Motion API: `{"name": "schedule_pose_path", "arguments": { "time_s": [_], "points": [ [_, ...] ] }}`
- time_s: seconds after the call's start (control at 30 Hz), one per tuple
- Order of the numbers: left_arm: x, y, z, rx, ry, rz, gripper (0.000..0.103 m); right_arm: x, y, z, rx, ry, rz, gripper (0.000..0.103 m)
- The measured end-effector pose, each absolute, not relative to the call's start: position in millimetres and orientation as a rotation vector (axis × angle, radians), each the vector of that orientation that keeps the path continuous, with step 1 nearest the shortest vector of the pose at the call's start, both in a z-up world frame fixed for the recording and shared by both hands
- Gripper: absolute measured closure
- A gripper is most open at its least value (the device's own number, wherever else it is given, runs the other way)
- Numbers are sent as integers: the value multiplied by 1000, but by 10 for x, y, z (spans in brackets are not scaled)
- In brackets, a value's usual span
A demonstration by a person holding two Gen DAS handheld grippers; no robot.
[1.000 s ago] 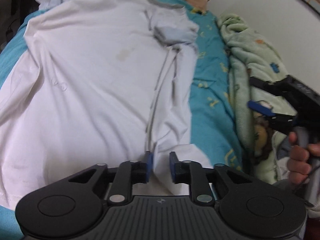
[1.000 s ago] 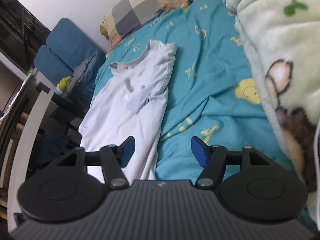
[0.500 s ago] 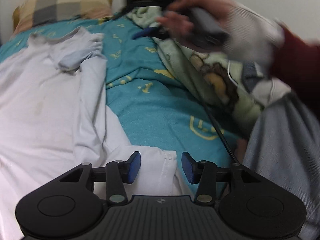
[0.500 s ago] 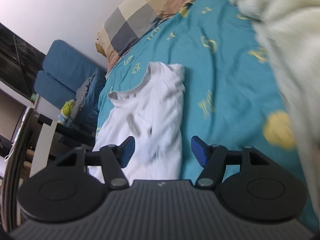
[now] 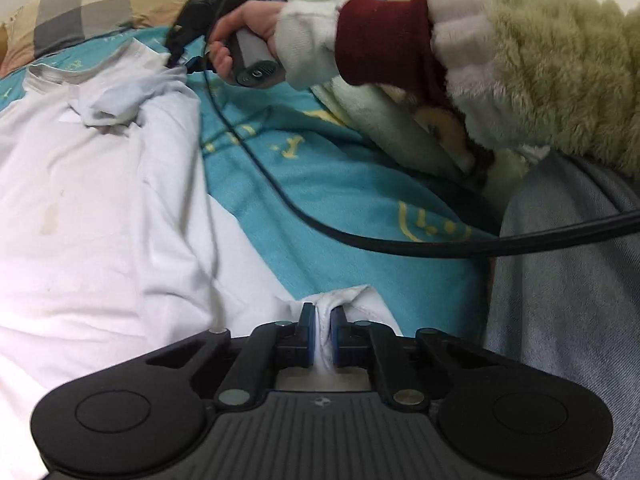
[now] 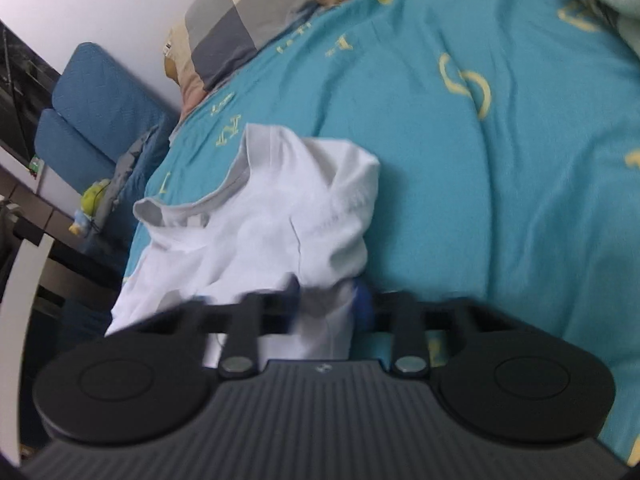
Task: Fold clothes
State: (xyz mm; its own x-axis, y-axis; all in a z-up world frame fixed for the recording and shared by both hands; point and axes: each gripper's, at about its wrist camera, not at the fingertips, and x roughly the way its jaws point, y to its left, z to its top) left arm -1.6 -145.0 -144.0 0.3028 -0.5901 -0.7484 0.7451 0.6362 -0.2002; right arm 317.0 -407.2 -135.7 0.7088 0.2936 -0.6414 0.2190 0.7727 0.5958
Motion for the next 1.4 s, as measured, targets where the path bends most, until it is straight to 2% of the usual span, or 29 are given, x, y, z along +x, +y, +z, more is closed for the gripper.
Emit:
{"name": "schedule_pose_path", "arguments": {
  "time_s": [0.17, 0.27, 0.37, 0.47, 0.53, 0.63, 0.7, 0.73, 0.8, 0.87, 0.97, 1.13, 1.27, 1.4],
  "points": [
    [-79, -1287, -1217, 17, 899, -1090, 99, 3255, -4189, -949, 610, 695, 14, 92],
    [-43, -1307, -1330, 4, 994, -1100, 99, 3345, -4237, -757, 541, 644, 8, 92],
    [-7, -1327, -1443, -9, 1090, -1109, 99, 3474, -4234, -872, 472, 656, -16, 92],
    [52, -1355, -1573, -8, 1179, -1101, 99, 3601, -4187, -1257, 412, 718, -50, 92],
    [100, -1370, -1625, -3, 1202, -1095, 99, 3636, -4174, -1450, 392, 736, -49, 92],
    [165, -1359, -1652, -16, 1215, -1089, 97, 3623, -4246, -1454, 439, 711, -32, 91],
    [226, -1319, -1642, -33, 1213, -1071, 93, 3594, -4311, -1382, 493, 706, -37, 89],
    [250, -1292, -1626, -40, 1204, -1054, 87, 3550, -4320, -1323, 512, 707, -42, 87],
    [277, -1228, -1565, -54, 1173, -1023, 80, 3461, -4338, -1206, 550, 708, -51, 77],
    [291, -1149, -1481, -62, 1128, -986, 57, 3341, -4341, -1068, 575, 700, -58, 60],
    [307, -1027, -1355, -74, 1059, -923, 42, 2998, -4275, -760, 554, 648, -49, 41],
    [337, -858, -1188, -148, 987, -809, 33, 2293, -4045, -277, 506, 636, -45, 38],
    [373, -746, -999, -203, 949, -699, 32, 1727, -3816, 112, 451, 636, -47, 38],
    [720, -534, -820, -287, 924, -567, 32, 1106, -3657, 320, 519, 585, -34, 38]
  ]
}}
